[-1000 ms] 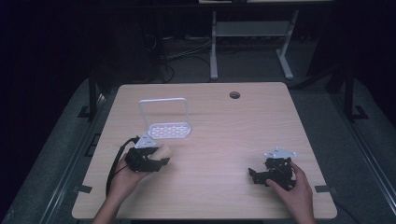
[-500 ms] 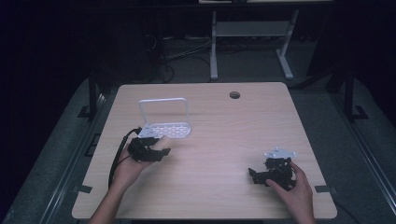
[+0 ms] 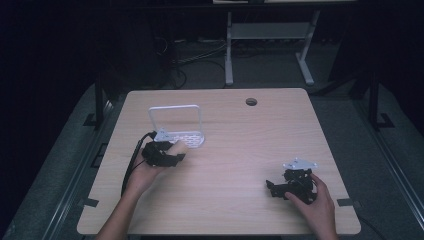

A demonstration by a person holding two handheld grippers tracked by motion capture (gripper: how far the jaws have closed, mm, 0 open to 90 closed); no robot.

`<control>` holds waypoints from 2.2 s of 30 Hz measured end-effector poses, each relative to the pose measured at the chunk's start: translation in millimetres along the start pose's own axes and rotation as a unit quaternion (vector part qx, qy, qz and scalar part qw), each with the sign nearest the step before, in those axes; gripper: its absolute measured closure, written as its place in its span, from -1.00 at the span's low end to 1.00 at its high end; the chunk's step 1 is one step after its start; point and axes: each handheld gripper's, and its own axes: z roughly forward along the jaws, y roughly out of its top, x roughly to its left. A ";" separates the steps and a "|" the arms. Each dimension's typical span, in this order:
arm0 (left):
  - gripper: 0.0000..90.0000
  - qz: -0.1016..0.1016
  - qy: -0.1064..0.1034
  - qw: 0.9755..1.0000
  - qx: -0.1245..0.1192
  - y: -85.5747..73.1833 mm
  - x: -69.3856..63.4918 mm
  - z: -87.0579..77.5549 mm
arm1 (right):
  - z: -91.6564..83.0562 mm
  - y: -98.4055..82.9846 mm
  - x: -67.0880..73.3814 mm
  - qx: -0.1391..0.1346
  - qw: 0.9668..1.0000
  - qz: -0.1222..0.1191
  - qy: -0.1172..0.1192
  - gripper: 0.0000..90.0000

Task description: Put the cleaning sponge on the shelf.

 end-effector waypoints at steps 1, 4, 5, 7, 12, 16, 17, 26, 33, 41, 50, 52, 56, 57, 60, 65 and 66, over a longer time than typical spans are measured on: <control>-0.08 0.000 0.001 1.000 0.001 1.6 1.1 1.4 | 0.0 0.0 0.0 0.000 1.000 0.000 0.000 -1.00; -0.08 -0.002 0.002 1.000 -0.003 5.3 3.5 5.6 | 0.0 0.0 0.0 0.000 1.000 0.000 0.000 -1.00; -0.08 -0.002 0.002 1.000 0.002 6.9 4.8 7.5 | 0.0 0.0 0.0 0.000 1.000 0.000 0.000 -1.00; -0.08 0.001 0.006 1.000 0.004 9.9 6.5 11.0 | 0.0 0.0 0.0 0.000 1.000 0.000 0.000 -1.00; -0.08 0.002 0.010 1.000 0.009 19.3 11.6 19.6 | 0.0 0.0 0.0 0.000 1.000 0.000 0.000 -1.00; -0.08 0.003 0.013 1.000 0.010 25.2 13.9 25.8 | 0.0 0.0 0.1 0.000 1.000 0.000 0.000 -1.00; -0.08 0.005 0.016 1.000 0.007 25.9 14.5 27.1 | 0.0 0.0 0.0 0.000 1.000 0.000 0.000 -1.00; -0.08 0.001 0.027 0.999 0.022 33.6 19.7 43.8 | 0.0 0.0 0.1 0.000 1.000 0.000 0.000 -1.00; -0.08 -0.001 0.032 0.999 0.031 34.6 24.9 56.0 | 0.0 0.0 0.1 0.000 1.000 0.000 0.000 -1.00; -0.08 -0.003 0.035 0.999 0.041 33.4 26.3 65.4 | 0.0 0.0 0.1 0.000 1.000 0.000 0.000 -1.00; -0.10 0.000 0.034 0.999 0.043 32.6 27.4 69.5 | 0.0 0.0 0.1 0.000 1.000 0.000 0.000 -1.00; -0.11 0.000 0.034 0.999 0.042 32.5 27.7 69.4 | 0.0 0.0 0.1 0.000 1.000 0.000 0.000 -1.00; -0.16 0.000 0.033 0.999 0.038 33.1 27.6 67.4 | 0.0 0.0 0.0 0.000 1.000 0.000 0.000 -1.00; -0.17 0.000 0.032 0.999 0.036 33.3 27.6 66.9 | 0.0 0.0 0.1 0.000 1.000 0.000 0.000 -1.00; -0.20 -0.005 0.031 0.999 0.032 34.2 26.3 64.2 | 0.0 0.0 0.1 0.000 1.000 0.000 0.000 -1.00; -0.21 -0.003 0.034 0.999 0.022 35.1 24.9 56.5 | 0.0 0.0 0.1 0.000 1.000 0.000 0.000 -1.00; -0.21 -0.003 0.035 0.999 0.020 35.4 24.8 54.2 | 0.0 0.0 0.0 0.000 1.000 0.000 0.000 -1.00</control>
